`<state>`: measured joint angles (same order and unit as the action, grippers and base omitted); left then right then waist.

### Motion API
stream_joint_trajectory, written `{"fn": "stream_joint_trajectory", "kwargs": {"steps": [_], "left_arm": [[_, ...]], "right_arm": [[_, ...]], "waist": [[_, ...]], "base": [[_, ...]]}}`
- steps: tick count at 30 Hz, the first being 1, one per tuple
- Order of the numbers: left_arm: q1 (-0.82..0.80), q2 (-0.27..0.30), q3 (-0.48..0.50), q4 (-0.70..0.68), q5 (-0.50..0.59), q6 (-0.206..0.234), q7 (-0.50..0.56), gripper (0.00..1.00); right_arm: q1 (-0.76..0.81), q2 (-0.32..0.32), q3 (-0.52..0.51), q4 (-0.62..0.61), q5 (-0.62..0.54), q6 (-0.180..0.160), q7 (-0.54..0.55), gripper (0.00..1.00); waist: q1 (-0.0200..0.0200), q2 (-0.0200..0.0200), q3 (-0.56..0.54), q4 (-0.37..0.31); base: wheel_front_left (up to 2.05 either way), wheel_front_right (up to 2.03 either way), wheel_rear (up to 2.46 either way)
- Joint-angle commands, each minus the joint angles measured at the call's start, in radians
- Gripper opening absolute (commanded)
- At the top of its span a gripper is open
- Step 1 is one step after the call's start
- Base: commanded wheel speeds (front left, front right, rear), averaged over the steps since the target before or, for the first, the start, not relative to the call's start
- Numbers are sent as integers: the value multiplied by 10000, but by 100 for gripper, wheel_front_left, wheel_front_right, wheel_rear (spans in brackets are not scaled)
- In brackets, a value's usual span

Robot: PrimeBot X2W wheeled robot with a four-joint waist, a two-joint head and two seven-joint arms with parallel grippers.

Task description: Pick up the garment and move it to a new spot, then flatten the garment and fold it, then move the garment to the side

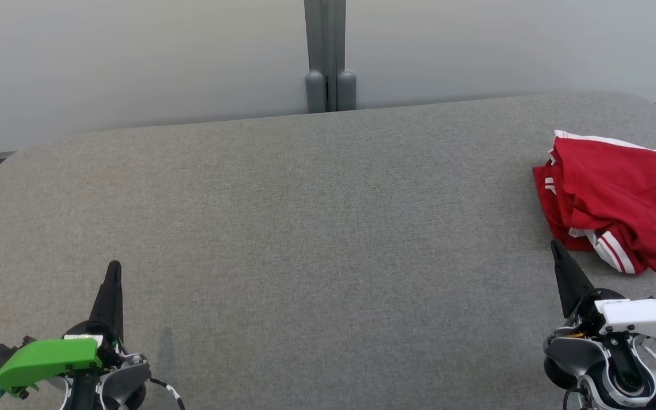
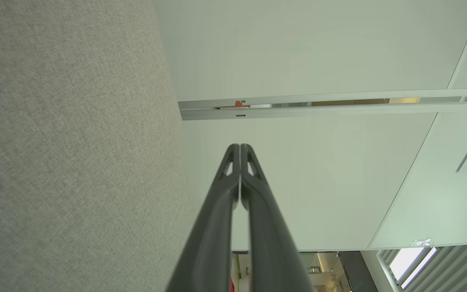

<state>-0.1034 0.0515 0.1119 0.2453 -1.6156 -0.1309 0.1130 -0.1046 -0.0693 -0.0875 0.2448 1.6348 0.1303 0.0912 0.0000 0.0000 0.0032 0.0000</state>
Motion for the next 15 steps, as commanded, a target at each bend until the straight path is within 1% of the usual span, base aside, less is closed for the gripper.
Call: {"fn": "stream_joint_trajectory", "kwargs": {"steps": [1, 15], "left_arm": [[-106, 8, 29, 6, 7, -30, 10, 0], [-107, 3, 37, 7, 18, -30, 20, 0]], "right_arm": [[-56, 20, -29, 20, -23, 7, 51, 0], [-61, 50, -72, 21, -72, 7, 78, 0]], "waist": [[0, 0, 0, 0], [0, 0, 0, 0]], "base": [[0, 0, 0], [0, 0, 0]]}}
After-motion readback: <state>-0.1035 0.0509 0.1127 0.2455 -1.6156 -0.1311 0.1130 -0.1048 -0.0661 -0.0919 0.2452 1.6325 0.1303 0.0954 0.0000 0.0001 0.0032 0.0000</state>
